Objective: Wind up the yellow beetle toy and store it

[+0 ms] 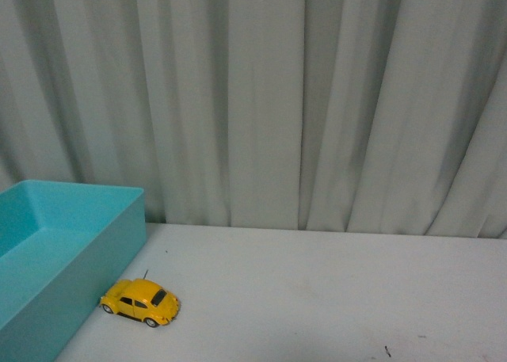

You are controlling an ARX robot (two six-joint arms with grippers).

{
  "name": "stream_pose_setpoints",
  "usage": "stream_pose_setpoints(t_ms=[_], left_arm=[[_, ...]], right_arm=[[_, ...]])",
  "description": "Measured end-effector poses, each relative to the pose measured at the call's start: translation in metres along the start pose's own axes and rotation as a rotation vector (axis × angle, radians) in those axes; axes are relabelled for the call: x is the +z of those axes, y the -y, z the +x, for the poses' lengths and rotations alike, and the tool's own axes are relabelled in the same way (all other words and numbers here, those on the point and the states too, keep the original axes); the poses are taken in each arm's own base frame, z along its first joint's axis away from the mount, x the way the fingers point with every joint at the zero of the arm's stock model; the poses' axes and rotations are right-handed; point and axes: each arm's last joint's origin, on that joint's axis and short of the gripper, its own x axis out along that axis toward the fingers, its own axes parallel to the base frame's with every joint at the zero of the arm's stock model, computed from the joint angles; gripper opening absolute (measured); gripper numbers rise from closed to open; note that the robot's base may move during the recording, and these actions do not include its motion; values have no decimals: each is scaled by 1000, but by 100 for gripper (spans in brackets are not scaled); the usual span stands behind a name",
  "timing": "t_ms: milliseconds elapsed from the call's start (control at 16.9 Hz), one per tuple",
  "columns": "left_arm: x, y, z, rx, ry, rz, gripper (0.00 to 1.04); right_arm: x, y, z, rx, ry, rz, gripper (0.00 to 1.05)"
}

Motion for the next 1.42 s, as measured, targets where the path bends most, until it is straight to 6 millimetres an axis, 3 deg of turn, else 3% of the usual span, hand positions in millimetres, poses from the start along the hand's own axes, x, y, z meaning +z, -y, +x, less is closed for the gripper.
stream_pose_setpoints(t_ms=[652,1423], left_arm=[[0,0,0,0,0,0,98],[0,0,0,0,0,0,98]], right_arm=[[6,0,-25,-8,19,2,2],[6,0,-38,-8,22,2,2]])
